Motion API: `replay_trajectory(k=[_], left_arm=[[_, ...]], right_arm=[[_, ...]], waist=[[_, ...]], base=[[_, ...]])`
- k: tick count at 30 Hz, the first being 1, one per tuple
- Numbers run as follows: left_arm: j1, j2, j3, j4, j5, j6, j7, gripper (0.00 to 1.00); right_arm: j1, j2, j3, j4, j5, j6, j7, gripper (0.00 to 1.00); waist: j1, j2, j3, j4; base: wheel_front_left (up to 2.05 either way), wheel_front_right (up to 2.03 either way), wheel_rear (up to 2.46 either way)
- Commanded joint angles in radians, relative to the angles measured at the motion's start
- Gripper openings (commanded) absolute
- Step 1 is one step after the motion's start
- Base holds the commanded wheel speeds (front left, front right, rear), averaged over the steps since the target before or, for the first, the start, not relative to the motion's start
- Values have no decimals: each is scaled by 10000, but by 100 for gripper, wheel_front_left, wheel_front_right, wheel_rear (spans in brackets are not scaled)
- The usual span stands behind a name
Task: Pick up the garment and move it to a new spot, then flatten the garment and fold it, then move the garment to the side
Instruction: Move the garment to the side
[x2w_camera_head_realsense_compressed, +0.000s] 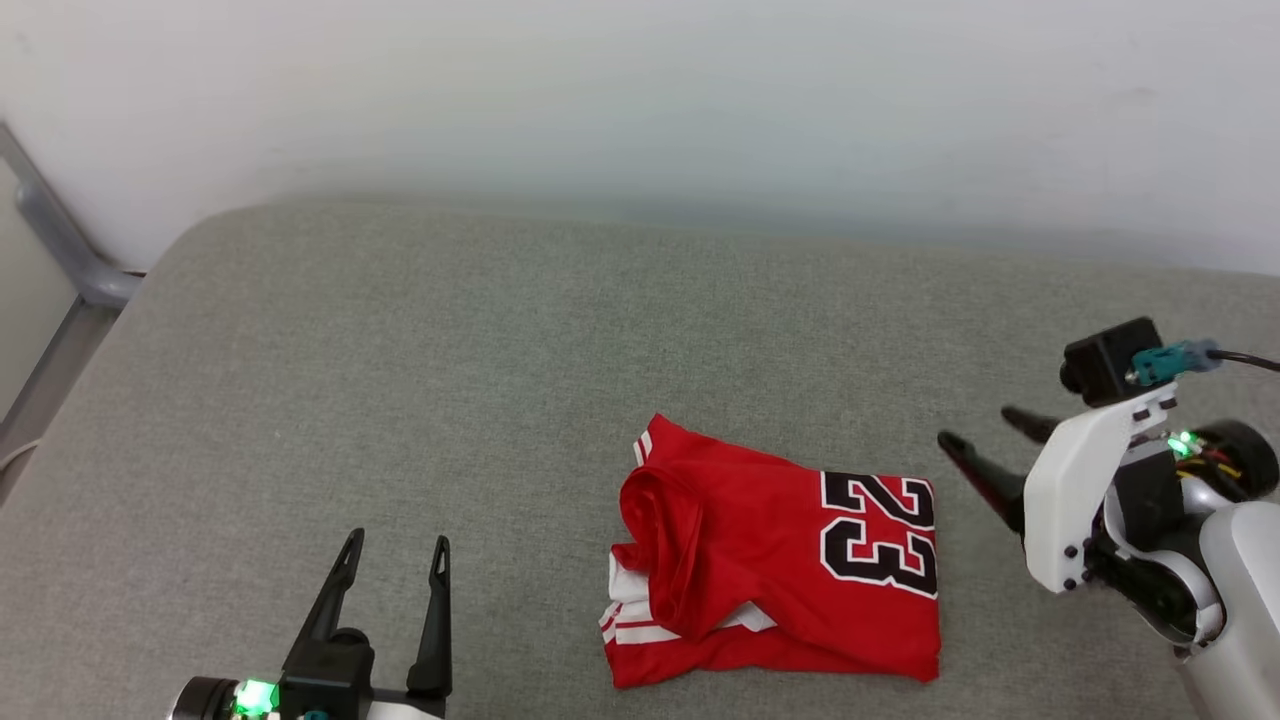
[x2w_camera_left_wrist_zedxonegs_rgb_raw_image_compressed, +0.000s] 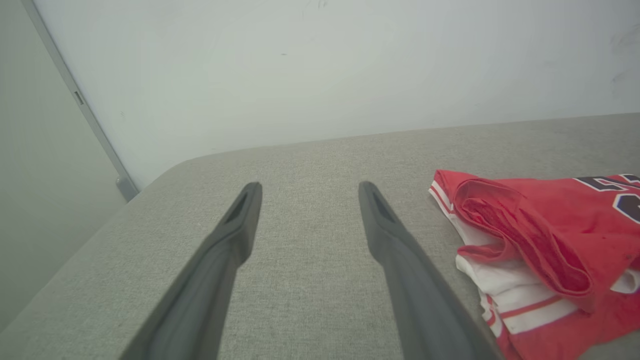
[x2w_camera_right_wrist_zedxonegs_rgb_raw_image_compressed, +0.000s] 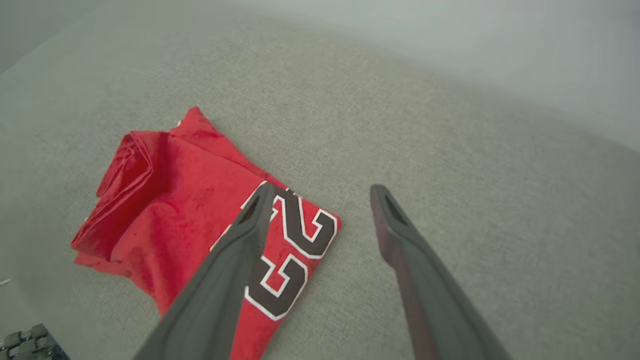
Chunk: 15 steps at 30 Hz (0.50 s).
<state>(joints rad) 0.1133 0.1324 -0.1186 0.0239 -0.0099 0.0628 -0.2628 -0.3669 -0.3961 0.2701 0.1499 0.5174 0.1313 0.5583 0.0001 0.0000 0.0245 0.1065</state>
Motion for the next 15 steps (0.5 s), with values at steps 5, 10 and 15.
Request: replay_trajectory(k=[5,10,15], left_arm=[[-246,-76,-89,-45,32,50,-25,100],[-475,-145,-175,-58,12,57,-25,100],[-763,-211,-249,-55,1,23,-25,100]], right_arm=[[21,-280,433,491,866,-11,1423,100],[185,-452,892,854,1322,-11,2189,100],[29,-239,1046,1364,1517,-11,2091,100]], waist=[[-1,0,279,208],[-1,0,629,422],[-1,0,1118,654]], base=[[0,0,0],[0,0,0],[0,0,0]])
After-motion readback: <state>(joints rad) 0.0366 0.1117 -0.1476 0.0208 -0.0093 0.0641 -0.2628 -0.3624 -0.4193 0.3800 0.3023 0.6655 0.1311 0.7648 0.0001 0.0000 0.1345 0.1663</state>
